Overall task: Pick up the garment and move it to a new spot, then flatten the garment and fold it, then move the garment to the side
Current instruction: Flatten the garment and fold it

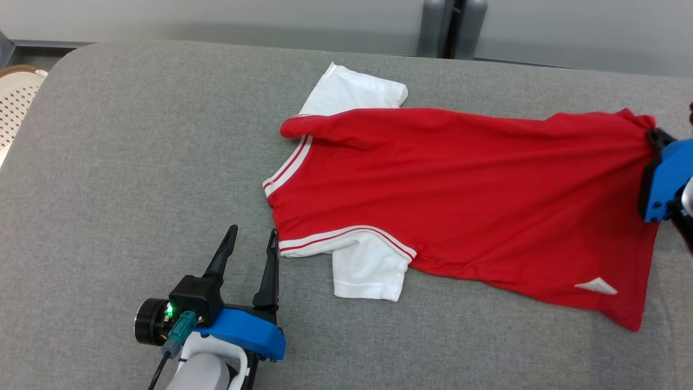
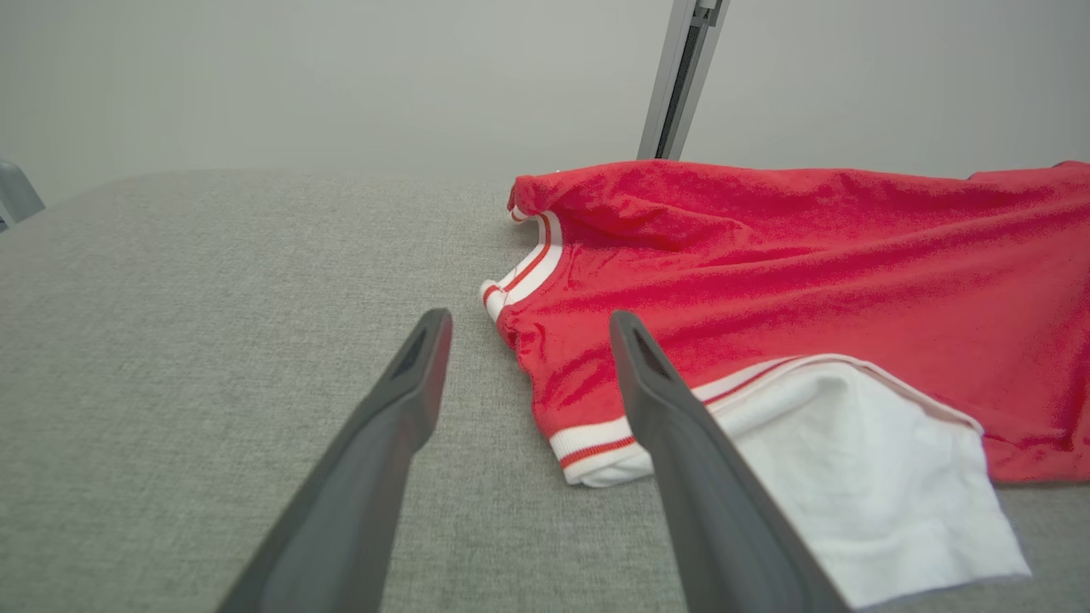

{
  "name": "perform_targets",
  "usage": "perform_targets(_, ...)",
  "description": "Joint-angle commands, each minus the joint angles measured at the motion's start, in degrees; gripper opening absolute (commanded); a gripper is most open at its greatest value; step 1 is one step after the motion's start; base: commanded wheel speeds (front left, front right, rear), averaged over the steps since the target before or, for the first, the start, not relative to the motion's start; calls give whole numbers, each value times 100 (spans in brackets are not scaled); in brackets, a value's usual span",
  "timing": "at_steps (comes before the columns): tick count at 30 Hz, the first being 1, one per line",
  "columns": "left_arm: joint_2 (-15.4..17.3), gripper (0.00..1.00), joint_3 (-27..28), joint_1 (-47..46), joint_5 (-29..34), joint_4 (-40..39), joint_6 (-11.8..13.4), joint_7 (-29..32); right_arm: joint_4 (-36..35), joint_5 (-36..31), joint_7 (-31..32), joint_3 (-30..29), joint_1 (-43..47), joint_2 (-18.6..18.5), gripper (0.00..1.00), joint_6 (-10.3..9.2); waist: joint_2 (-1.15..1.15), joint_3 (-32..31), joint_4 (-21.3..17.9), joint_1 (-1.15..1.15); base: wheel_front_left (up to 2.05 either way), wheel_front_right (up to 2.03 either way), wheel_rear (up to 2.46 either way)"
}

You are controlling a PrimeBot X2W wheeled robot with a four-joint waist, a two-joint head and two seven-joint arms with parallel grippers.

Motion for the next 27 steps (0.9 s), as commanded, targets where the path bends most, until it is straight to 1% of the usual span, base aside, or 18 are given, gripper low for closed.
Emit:
perform_targets(1,-34,100,37,-121,59,-7,-30,-26,122,-91,-118,-157,-230,-94,0,-5,0,87,88,0,0,0,0)
perform_targets(4,-77,100,49,-164,92,28,-61,-26,262,-366,-377,-406,-489,-145,0,-6,0,160,166,0,0,0,0)
perform_targets(5,-90,100,53,-179,111,38,-83,-26,313,-437,-504,-484,-573,-149,5,-5,0,183,188,0,0,0,0)
perform_targets(8,-122,100,77,-211,138,75,-108,-26,418,-778,-1012,-732,-792,-116,45,-6,0,232,224,0,0,0,0)
perform_targets(9,-134,100,83,-229,151,84,-116,-26,465,-898,-1177,-805,-849,-93,100,-6,0,244,231,0,0,0,0)
perform_targets(12,-157,100,89,-222,191,132,-147,-26,646,-1123,-1489,-978,-928,129,100,-4,0,225,217,0,0,0,0)
perform_targets(18,-193,100,126,-167,205,217,-190,-26,876,-1238,-1960,-841,-899,460,100,-4,0,129,46,0,0,0,0)
perform_targets(23,-207,100,144,-259,181,420,-252,-26,772,-1054,-2506,-656,-597,685,100,-4,0,1,-145,0,0,0,0)
perform_targets(27,-185,100,95,-331,148,704,-314,54,488,-891,-2798,-530,-171,883,100,-4,0,-139,-310,0,0,0,0)
